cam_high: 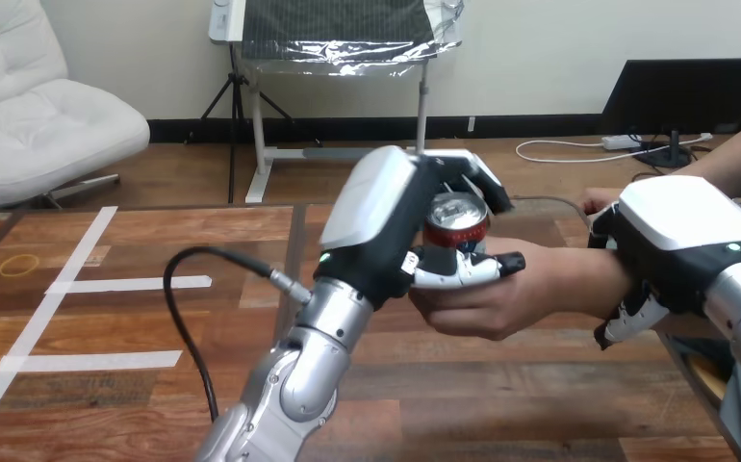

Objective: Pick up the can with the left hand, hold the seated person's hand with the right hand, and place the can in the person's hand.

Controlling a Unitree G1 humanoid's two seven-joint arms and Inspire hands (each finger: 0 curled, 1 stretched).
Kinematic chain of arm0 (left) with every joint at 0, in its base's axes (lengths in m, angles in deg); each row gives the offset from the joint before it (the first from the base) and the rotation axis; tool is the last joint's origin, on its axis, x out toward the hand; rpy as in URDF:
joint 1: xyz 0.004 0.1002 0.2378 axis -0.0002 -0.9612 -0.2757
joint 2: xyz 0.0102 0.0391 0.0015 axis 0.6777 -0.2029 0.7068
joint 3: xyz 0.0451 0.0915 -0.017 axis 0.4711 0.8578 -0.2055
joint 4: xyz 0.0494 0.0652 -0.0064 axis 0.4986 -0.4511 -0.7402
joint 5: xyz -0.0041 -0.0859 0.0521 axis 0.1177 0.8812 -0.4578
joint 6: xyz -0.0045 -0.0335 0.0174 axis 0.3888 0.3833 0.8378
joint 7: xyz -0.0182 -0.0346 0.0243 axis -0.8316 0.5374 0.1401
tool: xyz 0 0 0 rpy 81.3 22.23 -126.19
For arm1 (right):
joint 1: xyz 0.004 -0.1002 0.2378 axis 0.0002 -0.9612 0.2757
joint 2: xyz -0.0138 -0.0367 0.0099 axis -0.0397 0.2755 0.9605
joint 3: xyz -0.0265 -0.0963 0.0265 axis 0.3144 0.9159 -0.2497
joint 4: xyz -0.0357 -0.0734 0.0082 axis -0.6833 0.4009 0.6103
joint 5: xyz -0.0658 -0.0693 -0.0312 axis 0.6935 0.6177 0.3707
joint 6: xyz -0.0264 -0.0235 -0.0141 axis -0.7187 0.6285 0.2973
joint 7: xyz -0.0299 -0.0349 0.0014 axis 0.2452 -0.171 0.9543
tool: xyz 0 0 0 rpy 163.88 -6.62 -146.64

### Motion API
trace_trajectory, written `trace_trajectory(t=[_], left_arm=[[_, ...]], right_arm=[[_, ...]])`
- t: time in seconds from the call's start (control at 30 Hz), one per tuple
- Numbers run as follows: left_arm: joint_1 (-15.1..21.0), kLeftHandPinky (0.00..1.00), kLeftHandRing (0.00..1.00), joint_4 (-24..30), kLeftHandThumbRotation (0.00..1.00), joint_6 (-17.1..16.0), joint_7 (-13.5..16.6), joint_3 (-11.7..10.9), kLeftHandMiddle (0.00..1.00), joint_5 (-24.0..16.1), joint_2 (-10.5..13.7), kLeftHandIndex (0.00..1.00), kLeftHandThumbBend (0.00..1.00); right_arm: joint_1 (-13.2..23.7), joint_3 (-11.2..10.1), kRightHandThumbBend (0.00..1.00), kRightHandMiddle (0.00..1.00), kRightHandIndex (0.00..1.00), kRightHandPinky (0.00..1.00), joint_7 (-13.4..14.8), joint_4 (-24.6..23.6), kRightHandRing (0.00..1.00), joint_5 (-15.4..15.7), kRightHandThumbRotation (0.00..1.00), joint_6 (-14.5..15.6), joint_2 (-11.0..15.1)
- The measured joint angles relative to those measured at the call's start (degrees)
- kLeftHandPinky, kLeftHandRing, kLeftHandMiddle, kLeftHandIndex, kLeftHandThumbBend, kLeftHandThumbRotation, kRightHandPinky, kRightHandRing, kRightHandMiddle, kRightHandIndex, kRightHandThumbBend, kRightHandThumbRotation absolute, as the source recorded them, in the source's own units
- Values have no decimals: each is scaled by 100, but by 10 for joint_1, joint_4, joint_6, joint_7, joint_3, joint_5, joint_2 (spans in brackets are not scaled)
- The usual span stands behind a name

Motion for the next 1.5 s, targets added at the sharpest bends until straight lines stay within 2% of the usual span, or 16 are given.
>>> trace_trajectory(t=[0.17, 0.3, 0.53, 0.63, 0.87, 1.1, 1.27, 1.5], left_arm=[[-1, 58, 63, 30, 17, 25, -38, 11, 67, -12, 13, 69, 63], [-6, 69, 71, 54, 23, 41, -66, 14, 75, -18, 22, 76, 66], [-24, 78, 78, 85, 25, 55, -96, 17, 81, -14, 35, 82, 70], [-35, 80, 79, 97, 29, 61, -104, 15, 83, -4, 36, 85, 70], [-66, 84, 82, 127, 27, 72, -121, 12, 84, 20, 40, 87, 69], [-100, 80, 82, 167, 28, 98, -134, 7, 84, 51, 39, 86, 70], [-124, 72, 80, 190, 25, 107, -135, -1, 84, 77, 39, 86, 69], [-158, 71, 81, 218, 24, 113, -135, -27, 85, 128, 39, 86, 70]], right_arm=[[0, 0, 82, 80, 81, 67, -7, 0, 77, 13, 12, -1, 0], [-1, 0, 82, 86, 86, 75, -24, -2, 85, 19, 13, 4, 0], [-7, 0, 83, 91, 89, 81, -34, -7, 92, 23, 14, 11, 1], [-12, -3, 84, 92, 89, 84, -37, -12, 93, 23, 13, 15, 1], [-28, -15, 85, 92, 90, 86, -38, -35, 95, 22, 13, 24, 1], [-51, -36, 86, 92, 89, 87, -38, -67, 95, 13, 11, 31, 1], [-73, -62, 86, 92, 89, 88, -37, -94, 95, -7, 9, 35, 0], [-109, -101, 85, 91, 87, 87, -18, -132, 94, -38, 5, 36, -11]])
